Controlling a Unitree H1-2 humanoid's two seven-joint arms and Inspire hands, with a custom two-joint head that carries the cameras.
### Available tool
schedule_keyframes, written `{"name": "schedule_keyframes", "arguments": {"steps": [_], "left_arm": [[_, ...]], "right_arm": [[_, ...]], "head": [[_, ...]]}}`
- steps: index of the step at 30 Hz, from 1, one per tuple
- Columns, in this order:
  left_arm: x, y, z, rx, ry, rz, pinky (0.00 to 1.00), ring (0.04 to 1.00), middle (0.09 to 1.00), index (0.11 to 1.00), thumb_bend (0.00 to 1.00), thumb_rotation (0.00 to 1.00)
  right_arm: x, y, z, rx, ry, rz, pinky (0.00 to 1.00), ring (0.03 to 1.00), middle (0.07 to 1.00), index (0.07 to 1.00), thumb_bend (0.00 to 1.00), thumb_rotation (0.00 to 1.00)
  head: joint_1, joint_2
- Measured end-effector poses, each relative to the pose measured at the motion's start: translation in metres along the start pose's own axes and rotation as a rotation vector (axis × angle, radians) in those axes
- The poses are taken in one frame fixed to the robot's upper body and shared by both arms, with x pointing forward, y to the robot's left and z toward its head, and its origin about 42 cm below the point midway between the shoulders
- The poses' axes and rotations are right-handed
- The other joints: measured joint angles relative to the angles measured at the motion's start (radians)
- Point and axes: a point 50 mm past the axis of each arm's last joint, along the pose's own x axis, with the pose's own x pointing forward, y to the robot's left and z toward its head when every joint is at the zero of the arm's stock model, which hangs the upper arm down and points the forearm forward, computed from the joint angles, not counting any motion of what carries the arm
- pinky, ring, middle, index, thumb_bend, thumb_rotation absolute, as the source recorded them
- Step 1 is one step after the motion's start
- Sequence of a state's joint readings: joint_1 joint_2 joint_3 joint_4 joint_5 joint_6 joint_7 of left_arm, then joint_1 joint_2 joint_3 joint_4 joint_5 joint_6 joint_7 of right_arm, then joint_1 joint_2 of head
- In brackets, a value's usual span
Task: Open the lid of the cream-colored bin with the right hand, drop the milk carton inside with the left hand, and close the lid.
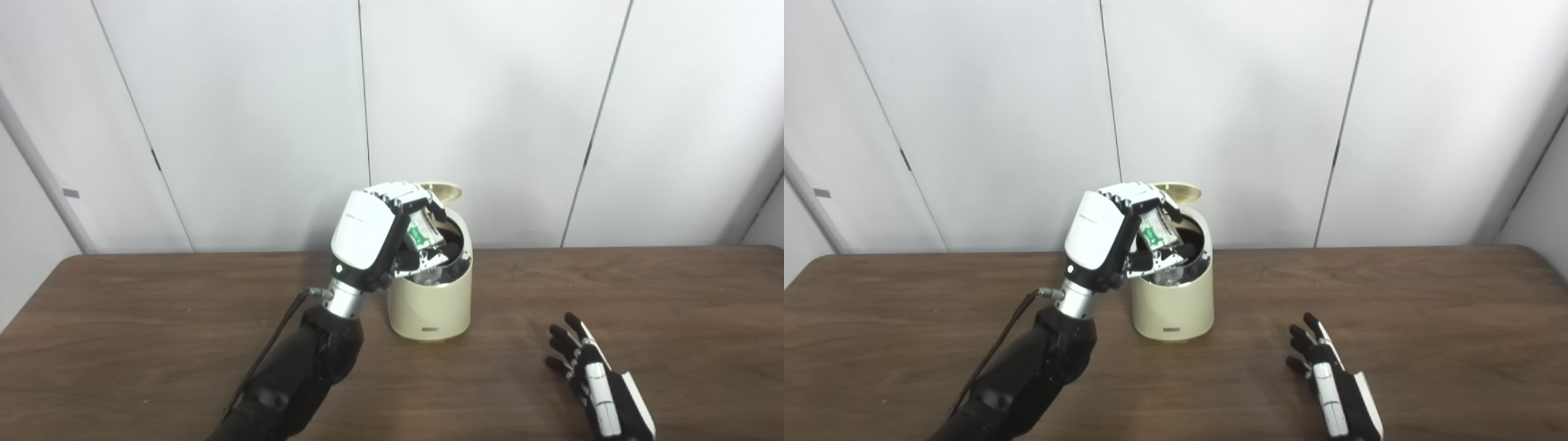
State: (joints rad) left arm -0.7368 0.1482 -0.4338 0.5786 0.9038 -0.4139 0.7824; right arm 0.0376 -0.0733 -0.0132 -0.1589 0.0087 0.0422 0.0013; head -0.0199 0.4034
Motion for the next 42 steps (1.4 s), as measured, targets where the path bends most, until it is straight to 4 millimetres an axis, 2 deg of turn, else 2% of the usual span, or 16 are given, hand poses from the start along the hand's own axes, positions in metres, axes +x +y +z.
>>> {"name": "schedule_keyframes", "arguments": {"steps": [5,7,10,13,14,16,18,21,26,31,34,35,37,38,39,42], "left_arm": [[0.002,0.004,0.001,0.018,-0.006,0.006,0.39,0.5,0.532,0.488,0.48,0.0],[0.003,0.005,0.0,0.047,-0.001,0.004,0.45,0.477,0.517,0.488,0.5,0.0],[0.001,0.007,0.002,0.084,0.013,-0.012,0.5,0.575,0.509,0.491,0.52,0.0],[0.002,0.009,0.006,0.108,0.024,-0.03,0.57,0.636,0.648,0.496,0.52,0.06],[0.002,0.009,0.006,0.119,0.026,-0.034,0.6,0.651,0.665,0.568,0.74,0.07],[0.004,0.011,0.008,0.136,0.028,-0.028,0.63,0.682,0.706,0.653,0.94,0.13],[0.004,0.012,0.007,0.146,0.031,-0.031,0.62,0.707,0.743,0.697,0.98,0.18],[0.003,0.011,0.006,0.162,0.044,-0.057,0.65,0.733,0.79,0.761,1.0,0.25],[0.003,0.011,0.005,0.183,0.056,-0.109,0.74,0.786,0.842,0.831,1.0,0.31],[0.004,0.012,0.005,0.191,0.056,-0.12,0.69,0.784,0.832,0.818,0.99,0.31],[0.004,0.012,0.006,0.183,0.054,-0.117,0.68,0.752,0.79,0.777,0.97,0.26],[0.004,0.013,0.006,0.171,0.049,-0.113,0.68,0.715,0.737,0.725,0.94,0.19],[0.004,0.014,0.007,0.135,0.037,-0.083,0.65,0.674,0.684,0.674,0.92,0.11],[0.005,0.016,0.007,0.108,0.032,-0.064,0.53,0.572,0.615,0.585,0.72,0.08],[0.005,0.017,0.007,0.07,0.021,-0.04,0.43,0.478,0.521,0.545,0.63,0.04],[0.006,0.02,0.009,-0.018,-0.006,0.036,0.28,0.311,0.407,0.503,0.53,0.0]], "right_arm": [[0.0,0.0,0.0,0.0,0.0,0.001,0.82,0.907,0.899,0.954,0.53,0.99],[0.0,0.0,0.0,0.0,0.0,0.001,0.82,0.904,0.898,0.953,0.53,0.99],[0.0,0.001,0.0,0.0,0.0,0.002,0.82,0.905,0.902,0.956,0.53,1.0],[0.0,0.001,0.0,0.001,0.001,0.002,0.81,0.898,0.901,0.953,0.53,0.99],[0.0,0.001,0.0,0.001,0.002,0.003,0.81,0.896,0.901,0.953,0.53,0.99],[-0.001,0.001,0.0,0.0,0.003,0.003,0.8,0.892,0.899,0.951,0.53,0.99],[-0.001,0.001,0.001,0.0,0.005,0.003,0.8,0.888,0.897,0.949,0.53,0.99],[-0.001,0.001,0.001,0.0,0.006,0.005,0.81,0.892,0.897,0.951,0.53,0.99],[-0.002,0.001,0.001,-0.002,0.008,0.005,0.8,0.891,0.895,0.947,0.53,1.0],[-0.002,0.0,0.001,-0.004,0.008,0.005,0.8,0.888,0.893,0.947,0.53,1.0],[-0.002,0.0,0.001,-0.006,0.008,0.005,0.79,0.88,0.89,0.946,0.53,1.0],[-0.002,0.0,0.001,-0.008,0.008,0.005,0.78,0.878,0.889,0.946,0.53,1.0],[-0.002,0.0,0.001,-0.017,0.008,0.005,0.78,0.878,0.89,0.946,0.54,1.0],[-0.002,0.0,0.001,-0.018,0.007,0.004,0.79,0.88,0.891,0.946,0.54,1.0],[-0.002,0.0,0.001,-0.018,0.007,0.004,0.79,0.88,0.891,0.946,0.54,1.0],[-0.002,0.0,0.001,-0.019,0.008,0.004,0.78,0.874,0.887,0.943,0.54,1.0]], "head": [[0.002,0.0],[0.002,0.0],[0.002,0.003],[0.002,0.005],[0.002,0.005],[0.002,0.006],[0.002,0.006],[0.002,0.017],[0.002,0.018],[0.003,0.02],[0.005,0.02],[0.005,0.02],[0.005,0.02],[0.005,0.02],[0.005,0.021],[0.006,0.023]]}}
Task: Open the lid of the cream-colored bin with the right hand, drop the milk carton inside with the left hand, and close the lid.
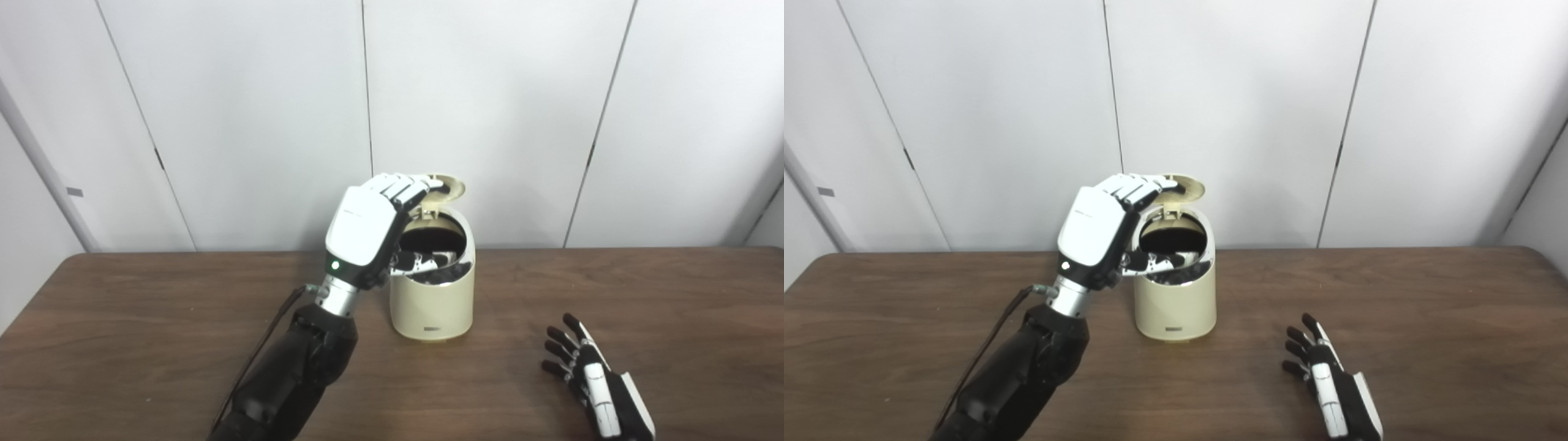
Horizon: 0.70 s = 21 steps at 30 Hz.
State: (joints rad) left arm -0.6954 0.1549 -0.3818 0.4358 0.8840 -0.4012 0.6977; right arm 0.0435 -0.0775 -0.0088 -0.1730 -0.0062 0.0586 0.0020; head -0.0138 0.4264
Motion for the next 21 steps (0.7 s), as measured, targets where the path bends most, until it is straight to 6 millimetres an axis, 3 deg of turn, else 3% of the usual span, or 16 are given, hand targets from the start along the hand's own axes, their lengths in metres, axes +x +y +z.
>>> {"name": "schedule_keyframes", "arguments": {"steps": [2,7,13,17,21], "left_arm": [[-0.001,-0.001,0.001,-0.043,-0.009,0.021,0.28,0.309,0.406,0.509,0.52,0.0],[0.0,0.006,0.002,-0.103,0.014,0.113,0.32,0.392,0.499,0.526,0.5,0.0],[0.006,0.031,0.008,-0.196,0.053,0.232,0.32,0.399,0.504,0.495,0.5,0.0],[-0.003,0.049,0.011,-0.302,0.165,0.283,0.35,0.415,0.502,0.484,0.5,0.0],[-0.023,0.073,0.012,-0.383,0.337,0.275,0.32,0.425,0.519,0.483,0.5,0.0]], "right_arm": [[0.0,0.0,0.0,-0.005,0.0,0.0,0.78,0.874,0.888,0.943,0.53,1.0],[0.0,0.0,0.0,-0.002,-0.001,0.0,0.78,0.875,0.893,0.944,0.52,1.0],[0.0,-0.001,0.0,-0.006,-0.001,0.009,0.8,0.888,0.896,0.95,0.53,1.0],[0.0,-0.002,0.001,-0.008,-0.004,0.014,0.84,0.904,0.903,0.952,0.53,0.98],[0.003,-0.004,0.003,0.012,-0.006,0.006,0.87,0.921,0.914,0.929,0.58,0.98]], "head": [[0.0,-0.002],[0.0,-0.002],[-0.003,0.0],[-0.005,0.005],[0.003,0.011]]}}
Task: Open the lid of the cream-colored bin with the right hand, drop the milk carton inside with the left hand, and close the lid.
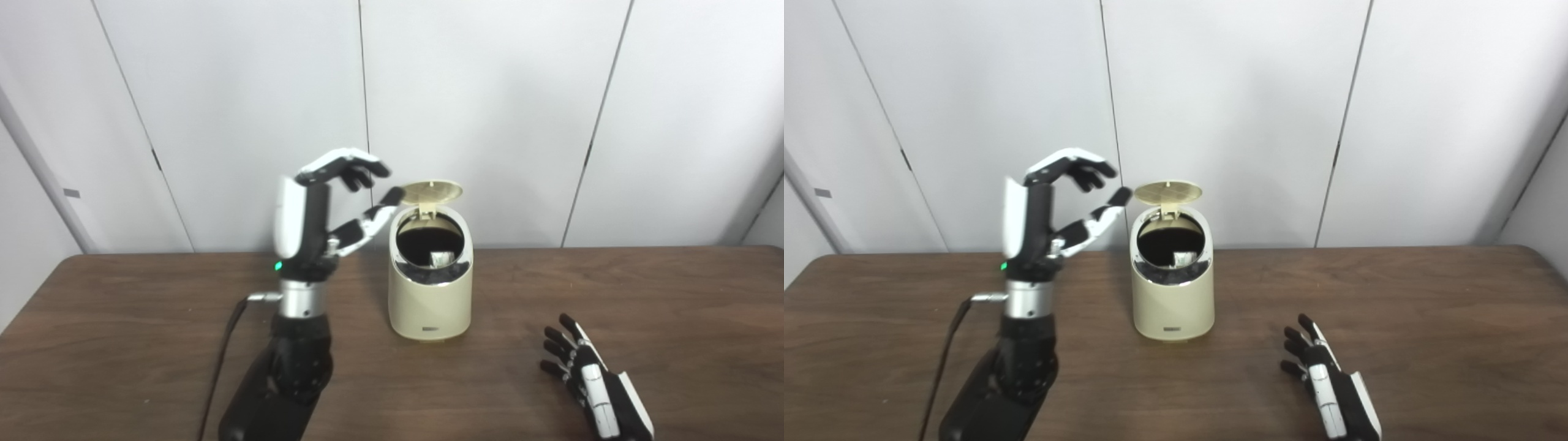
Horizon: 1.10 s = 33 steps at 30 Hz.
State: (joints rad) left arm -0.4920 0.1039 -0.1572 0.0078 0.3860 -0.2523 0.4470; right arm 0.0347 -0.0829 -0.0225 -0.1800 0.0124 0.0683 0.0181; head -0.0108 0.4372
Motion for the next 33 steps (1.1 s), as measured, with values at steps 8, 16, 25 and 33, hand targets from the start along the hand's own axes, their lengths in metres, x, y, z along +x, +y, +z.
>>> {"name": "schedule_keyframes", "arguments": {"steps": [8,16,25,33], "left_arm": [[-0.028,0.049,0.006,-0.087,0.31,-0.031,0.45,0.517,0.586,0.504,0.49,0.07],[-0.093,0.084,-0.02,-0.162,0.661,-0.185,0.88,0.92,0.963,0.971,0.43,0.92],[-0.131,0.086,-0.025,-0.266,0.774,-0.184,1.0,1.0,1.0,1.0,0.46,1.0],[-0.145,0.078,-0.03,-0.314,0.8,-0.141,1.0,1.0,1.0,1.0,0.47,1.0]], "right_arm": [[0.048,-0.001,0.049,-0.068,-0.17,0.005,0.86,0.927,0.915,0.879,0.58,1.0],[0.077,0.002,0.08,-0.162,-0.22,0.018,0.87,0.935,0.925,0.853,0.54,1.0],[0.114,0.011,0.134,-0.414,-0.349,0.029,0.83,0.906,0.919,0.834,0.56,1.0],[0.147,0.031,0.175,-0.623,-0.399,0.046,0.94,0.975,0.967,0.842,0.51,0.85]], "head": [[0.006,0.009],[0.009,0.022],[-0.001,0.029],[-0.005,0.026]]}}
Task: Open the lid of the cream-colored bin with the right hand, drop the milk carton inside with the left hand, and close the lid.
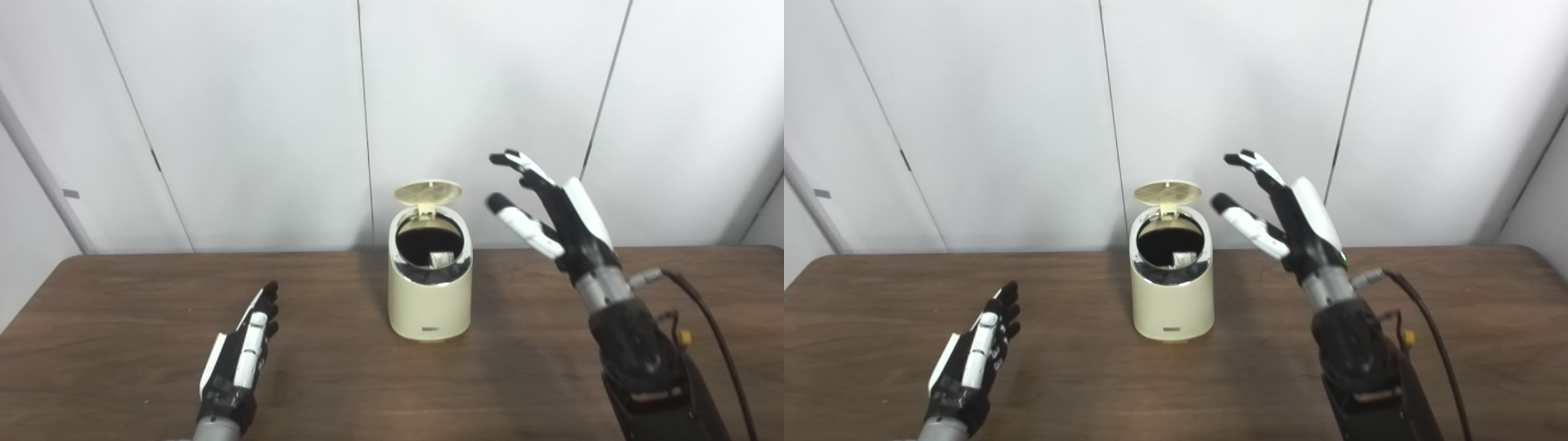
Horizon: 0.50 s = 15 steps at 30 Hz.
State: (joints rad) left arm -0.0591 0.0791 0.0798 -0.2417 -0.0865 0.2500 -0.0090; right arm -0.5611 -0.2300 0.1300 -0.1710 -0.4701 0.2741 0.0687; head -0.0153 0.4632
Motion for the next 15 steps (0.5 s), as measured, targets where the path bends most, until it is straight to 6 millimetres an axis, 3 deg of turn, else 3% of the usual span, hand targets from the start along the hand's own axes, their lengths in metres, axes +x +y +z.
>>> {"name": "schedule_keyframes", "arguments": {"steps": [8,11,15], "left_arm": [[-0.005,0.0,-0.005,-0.036,0.0,0.007,1.0,1.0,1.0,1.0,0.47,1.0],[-0.005,0.0,-0.006,-0.038,0.0,0.008,1.0,1.0,1.0,1.0,0.48,1.0],[-0.005,-0.002,-0.006,-0.043,0.001,0.009,1.0,1.0,1.0,1.0,0.48,1.0]], "right_arm": [[0.038,0.005,0.009,-0.079,-0.015,0.029,0.96,0.995,0.973,0.82,0.54,0.86],[0.047,0.01,0.012,-0.108,-0.023,0.054,0.9,0.995,0.973,0.821,0.57,0.89],[0.058,0.021,0.01,-0.149,-0.025,0.105,0.89,0.999,0.974,0.778,0.59,0.9]], "head": [[-0.002,0.0],[0.0,0.0],[0.0,0.002]]}}
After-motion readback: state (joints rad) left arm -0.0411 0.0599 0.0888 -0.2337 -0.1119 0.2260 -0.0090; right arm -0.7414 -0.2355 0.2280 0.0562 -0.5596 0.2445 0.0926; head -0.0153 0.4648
